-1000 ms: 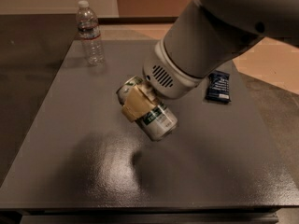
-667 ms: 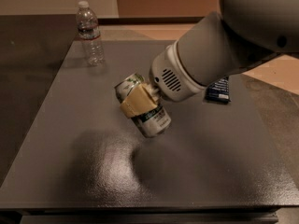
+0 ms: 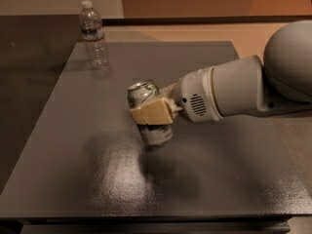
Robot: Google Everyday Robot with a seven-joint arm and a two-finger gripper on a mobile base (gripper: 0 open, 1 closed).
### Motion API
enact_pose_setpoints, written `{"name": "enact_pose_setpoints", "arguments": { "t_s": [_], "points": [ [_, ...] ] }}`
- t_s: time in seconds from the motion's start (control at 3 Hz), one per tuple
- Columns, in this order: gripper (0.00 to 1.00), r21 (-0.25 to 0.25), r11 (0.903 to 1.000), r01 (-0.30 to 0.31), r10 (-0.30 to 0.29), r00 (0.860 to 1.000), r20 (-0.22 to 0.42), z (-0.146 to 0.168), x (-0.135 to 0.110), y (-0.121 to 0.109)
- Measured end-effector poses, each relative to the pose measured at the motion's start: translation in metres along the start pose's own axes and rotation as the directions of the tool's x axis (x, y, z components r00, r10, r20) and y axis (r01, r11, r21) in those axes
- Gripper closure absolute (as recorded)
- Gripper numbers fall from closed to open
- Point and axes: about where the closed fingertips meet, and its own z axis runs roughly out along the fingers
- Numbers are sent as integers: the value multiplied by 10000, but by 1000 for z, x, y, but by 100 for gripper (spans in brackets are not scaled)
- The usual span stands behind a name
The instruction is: Place 7up can upright
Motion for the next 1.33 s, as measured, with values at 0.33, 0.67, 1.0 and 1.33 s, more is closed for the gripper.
{"name": "enact_pose_setpoints", "arguments": {
  "t_s": [0.33,0.67,1.0,1.33],
  "points": [
    [100,-585,9982,128,-49,9910,1336,-3,1,0],
    [100,-905,9900,1086,-855,9698,2284,-4,-2,6],
    [100,-827,9696,2301,-1976,9365,2897,-2,-1,11],
    [100,-578,9473,3150,-2804,9030,3256,7,6,15]
  ]
}}
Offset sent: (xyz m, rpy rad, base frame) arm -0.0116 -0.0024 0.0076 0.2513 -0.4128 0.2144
